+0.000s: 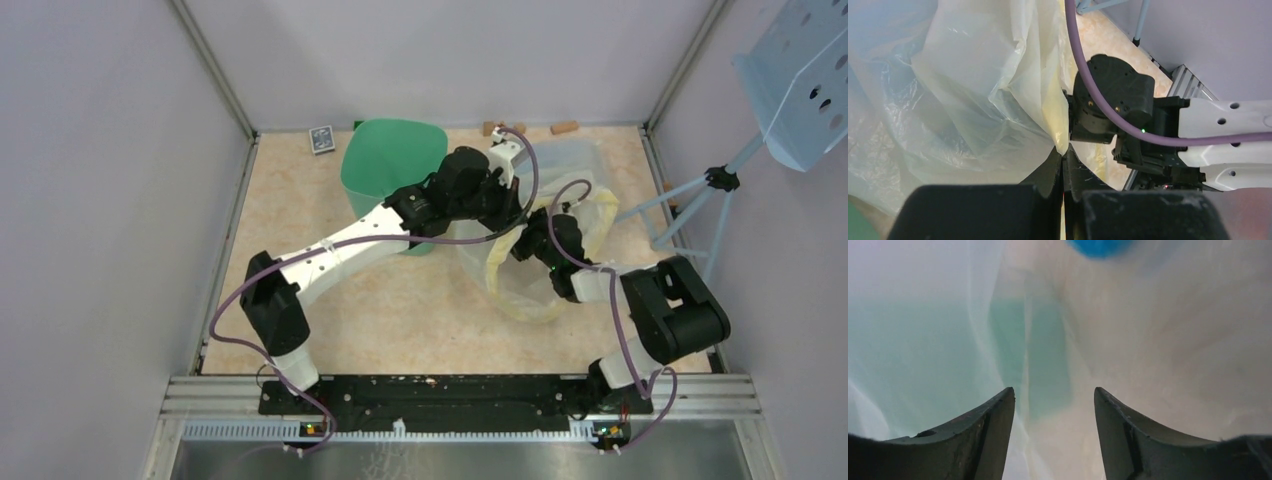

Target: Put the trash bags into the trash bin

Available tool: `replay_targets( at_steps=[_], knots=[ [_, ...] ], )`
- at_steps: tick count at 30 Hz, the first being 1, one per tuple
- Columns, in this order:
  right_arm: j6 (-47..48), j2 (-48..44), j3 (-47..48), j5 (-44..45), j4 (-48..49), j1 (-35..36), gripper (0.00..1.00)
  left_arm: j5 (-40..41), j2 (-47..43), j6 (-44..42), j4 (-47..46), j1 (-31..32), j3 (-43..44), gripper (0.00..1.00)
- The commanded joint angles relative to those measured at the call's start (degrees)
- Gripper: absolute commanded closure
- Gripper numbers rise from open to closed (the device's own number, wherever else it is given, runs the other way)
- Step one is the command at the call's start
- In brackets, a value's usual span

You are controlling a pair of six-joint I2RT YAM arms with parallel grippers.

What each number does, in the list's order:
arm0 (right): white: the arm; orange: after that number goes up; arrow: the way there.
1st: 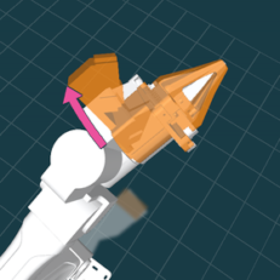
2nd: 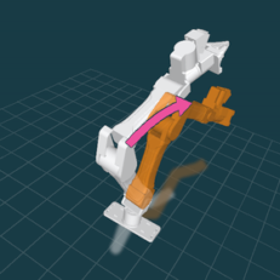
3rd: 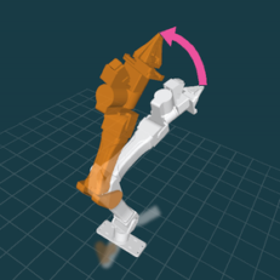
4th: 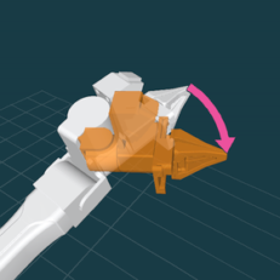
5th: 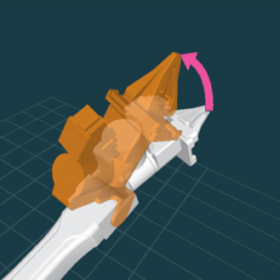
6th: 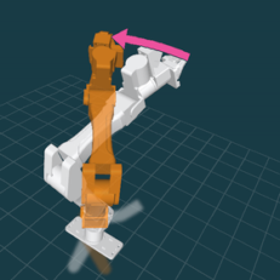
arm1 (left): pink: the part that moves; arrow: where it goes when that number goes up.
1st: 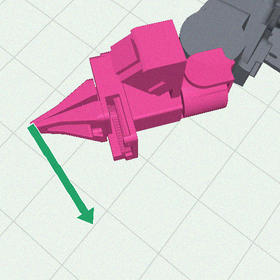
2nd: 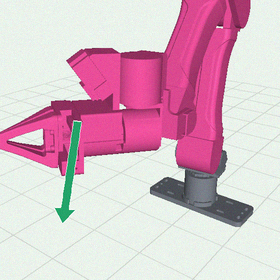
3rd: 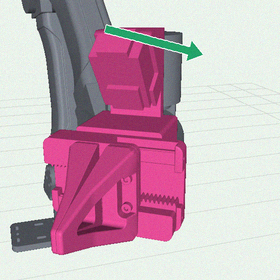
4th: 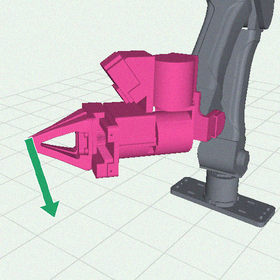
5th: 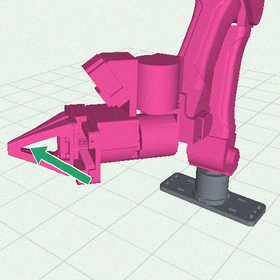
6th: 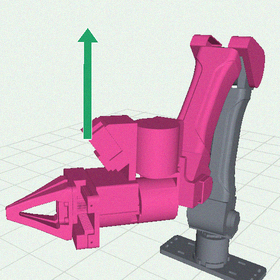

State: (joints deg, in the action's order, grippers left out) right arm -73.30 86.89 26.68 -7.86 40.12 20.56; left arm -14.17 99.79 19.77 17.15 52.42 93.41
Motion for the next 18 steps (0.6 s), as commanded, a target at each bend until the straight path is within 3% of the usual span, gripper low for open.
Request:
replay_targets(
  at_steps=[1,5,18],
  knots=[
    [-2.1,-0.1,4.5,5.4,0.7,-1.7,0.32,2.7,-4.3,-2.0,0.7,-0.2,-1.5,1.00],
    [1.5,-3.3,7.1,13.5,-5.1,-1.8,0.21,5.1,-6.2,-2.7,-1.0,-0.3,-5.3,1.00],
    [2.3,5.3,16.3,23.7,-4.2,-3.3,0.23,5.3,-6.7,-4.0,-1.7,-0.5,-6.3,1.00]
  ],
)
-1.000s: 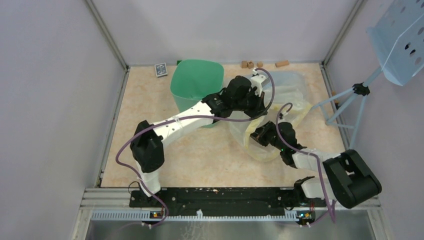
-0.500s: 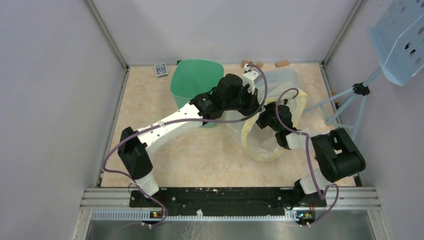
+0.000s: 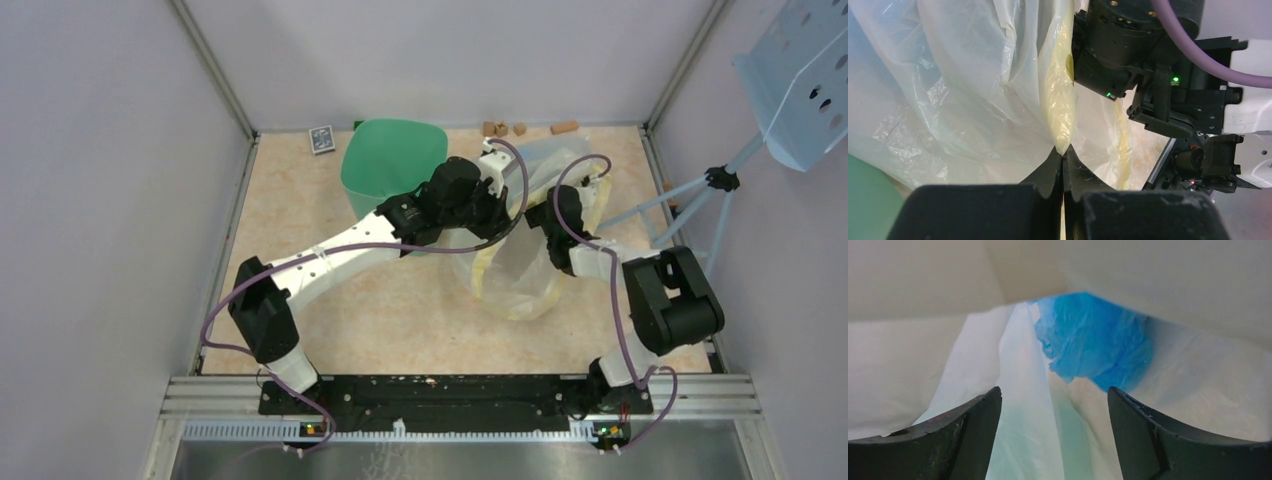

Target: Put the trash bags into the trash bin

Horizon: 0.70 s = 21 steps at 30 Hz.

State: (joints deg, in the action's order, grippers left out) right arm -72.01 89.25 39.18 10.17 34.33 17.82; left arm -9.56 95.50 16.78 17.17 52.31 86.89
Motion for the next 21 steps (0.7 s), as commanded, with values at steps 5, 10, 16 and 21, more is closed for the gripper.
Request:
replay_targets(
  at_steps=[5,10,16,21],
  knots=[
    [0.1,8.5,6.9,5.4,3.8,-2.1,0.33,2.3,-3.1,1.0,-3.2,-0.9,-1.0,1.00],
    [1.4,11.7,9.2,5.6,4.7,-2.3,0.46,2.1,-3.1,2.1,-4.5,-2.4,-1.8,1.00],
    [5.3,11.2,9.6,3.5,7.0,-2.3,0.91,0.4,-3.6,2.8,-5.9,-4.8,-2.4,1.00],
    [5.6,5.7,5.1,0.8,5.7,-2.6,1.00,-0.1,-3.0,3.8,-6.6,-6.3,-2.3,1.00]
  ],
)
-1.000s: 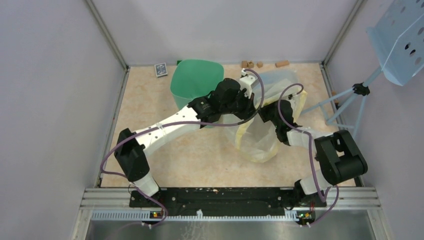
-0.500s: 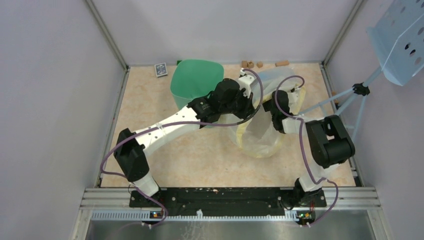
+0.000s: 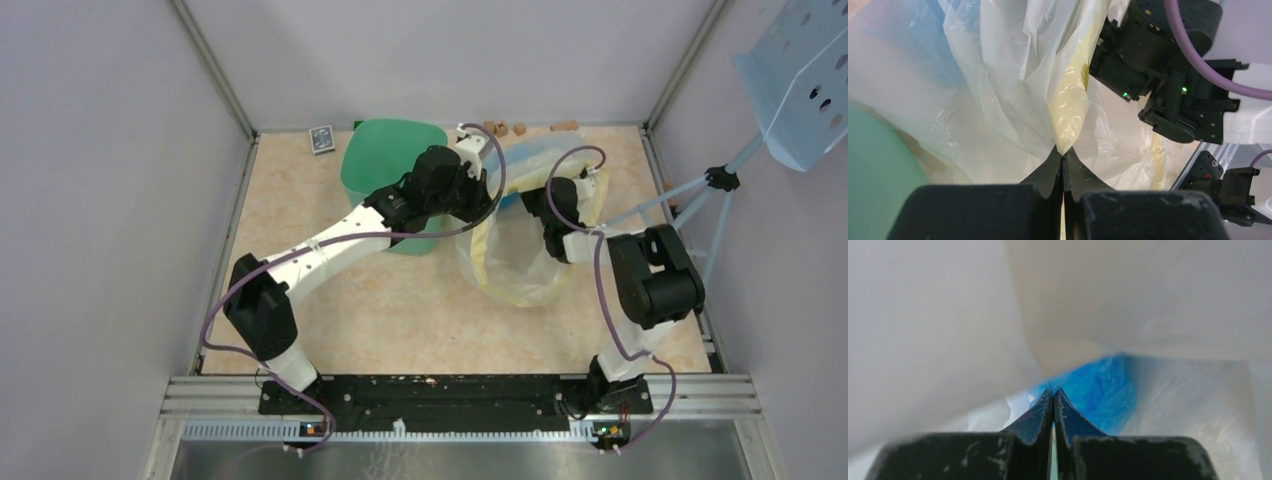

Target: Put the trash bags into the trash bin

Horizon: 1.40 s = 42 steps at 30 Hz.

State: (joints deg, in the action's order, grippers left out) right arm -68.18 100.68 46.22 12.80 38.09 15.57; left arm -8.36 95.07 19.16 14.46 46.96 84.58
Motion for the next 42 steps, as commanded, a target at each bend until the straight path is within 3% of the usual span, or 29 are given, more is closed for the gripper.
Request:
replay_targets(
  at_steps=[1,7,12,19,24,29,32,36,42],
  knots=[
    [1.4,-7.5,-3.8,-2.8,1.9,-0.4,1.00,-1.4,-2.3,1.8,-4.1,-1.2,0.0,1.00],
    [2.2,-21.0,-13.1,-11.5,-2.1,-0.4,1.00,0.7,0.6,1.5,-4.9,-1.5,0.4,1.00],
    [10.1,-34.1,-14.3,-20.6,-12.2,-0.4,1.00,4.1,4.1,0.7,-2.0,-1.5,4.6,1.00],
    [23.9,-48.8,-1.9,-24.4,-33.5,-0.5,1.00,5.2,7.4,0.3,-0.5,-1.5,7.9,1.00],
    [28.0,-56.7,5.7,-20.6,-43.5,-0.4,1.00,5.5,9.9,0.3,-1.5,-1.5,7.7,1.00],
    [34.4,-57.8,16.4,-14.3,-56.6,-0.5,1.00,3.7,12.7,1.2,-4.0,-1.4,7.7,1.00],
    [36.4,-58.3,20.0,-11.6,-59.7,-0.5,1.00,1.6,16.0,1.4,-7.0,-1.1,8.6,1.00],
    [38.5,-60.4,21.7,-9.4,-60.7,-0.5,1.00,-2.3,23.4,2.3,-8.0,-1.1,16.7,1.00],
    [41.3,-61.7,25.1,-8.7,-67.9,-0.4,1.00,-4.5,35.0,1.8,-5.6,-1.7,39.3,1.00]
  ],
)
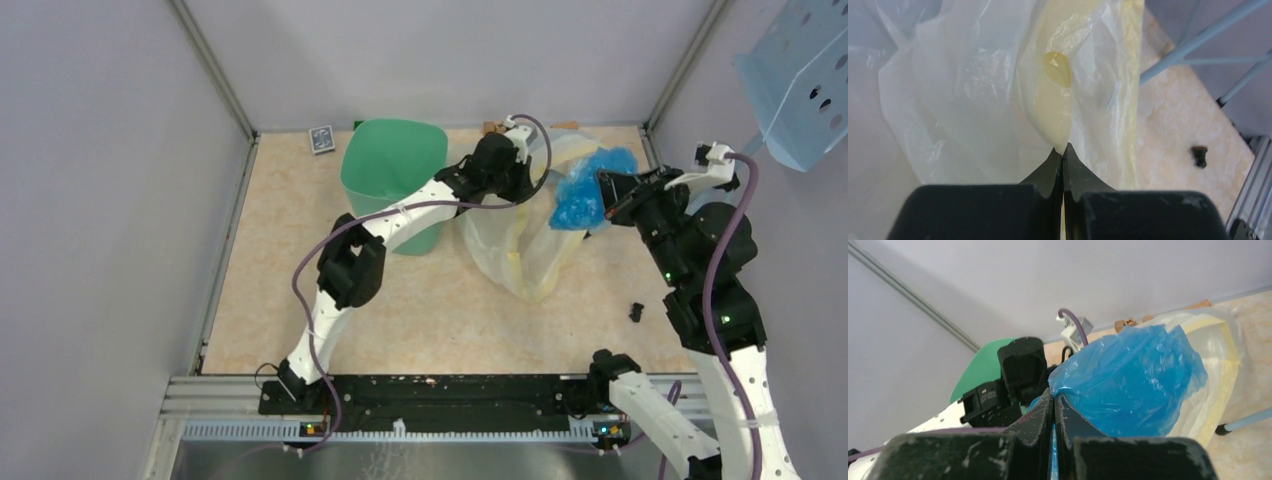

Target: Put the trash bags into the trash bin

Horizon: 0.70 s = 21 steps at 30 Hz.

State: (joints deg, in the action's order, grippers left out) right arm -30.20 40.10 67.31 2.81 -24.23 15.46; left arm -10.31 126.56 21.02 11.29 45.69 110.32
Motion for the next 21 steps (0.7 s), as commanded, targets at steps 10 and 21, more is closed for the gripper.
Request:
replay_targets(
  at_steps=[10,21],
  knots=[
    [-1.6,0.9,-3.9,-39.7,-1.6,-0.3,1.00,-4.3,3.8,4.2,-12.1,-6.8,22.1,0.76],
    [-7.8,1.6,-19.2,-41.5,10.4,5.8,1.00,-10.0,-15.8,0.3,-4.4,-7.3,5.6,0.01]
  ],
)
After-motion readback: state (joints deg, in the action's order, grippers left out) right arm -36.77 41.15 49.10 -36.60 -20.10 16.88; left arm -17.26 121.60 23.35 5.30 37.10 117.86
